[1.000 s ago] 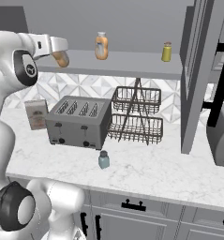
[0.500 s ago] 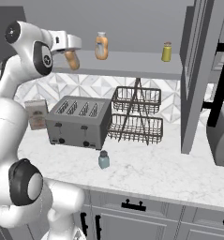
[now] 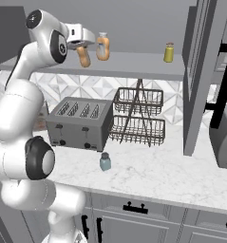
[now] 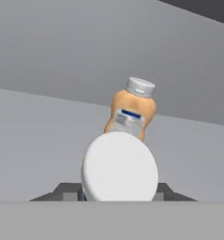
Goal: Put the shaker and condiment bottle from the counter next to their counterparts in the cabinet.
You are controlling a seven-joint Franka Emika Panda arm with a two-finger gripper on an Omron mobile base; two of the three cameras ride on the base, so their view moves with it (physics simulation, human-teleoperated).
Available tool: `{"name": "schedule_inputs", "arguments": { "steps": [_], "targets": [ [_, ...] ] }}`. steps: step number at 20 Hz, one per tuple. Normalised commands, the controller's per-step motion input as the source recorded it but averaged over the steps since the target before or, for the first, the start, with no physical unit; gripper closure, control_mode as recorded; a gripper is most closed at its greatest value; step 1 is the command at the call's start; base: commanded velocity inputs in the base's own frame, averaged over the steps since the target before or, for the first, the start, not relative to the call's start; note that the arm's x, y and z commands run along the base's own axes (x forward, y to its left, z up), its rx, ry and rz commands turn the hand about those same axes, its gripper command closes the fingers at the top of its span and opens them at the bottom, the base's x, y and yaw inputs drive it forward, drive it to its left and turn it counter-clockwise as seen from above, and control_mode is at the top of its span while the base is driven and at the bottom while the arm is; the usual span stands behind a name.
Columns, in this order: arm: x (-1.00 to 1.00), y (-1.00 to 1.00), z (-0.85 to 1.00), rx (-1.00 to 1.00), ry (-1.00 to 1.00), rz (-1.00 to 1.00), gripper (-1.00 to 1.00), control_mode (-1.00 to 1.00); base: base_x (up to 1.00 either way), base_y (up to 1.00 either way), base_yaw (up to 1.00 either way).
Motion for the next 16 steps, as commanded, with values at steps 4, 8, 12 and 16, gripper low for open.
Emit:
{"name": "schedule_inputs", "arguments": {
  "steps": [4,8,12,16],
  "targets": [
    [0.32,-0.05,-0.08,0.0,0.0,0.0,1.0,-1.0,0.0,0.0,0.0],
    [0.23,0.0,-0.13,0.0,0.04,0.0,1.0,-1.0,0.0,0.0,0.0],
    [0.04,0.09,-0.21,-0.02,0.02,0.0,1.0,-1.0,0.0,0.0,0.0],
    [0.16,0.18,-0.19,-0.06,0.0,0.0,1.0,-1.0,0.0,0.0,0.0]
  ]
}}
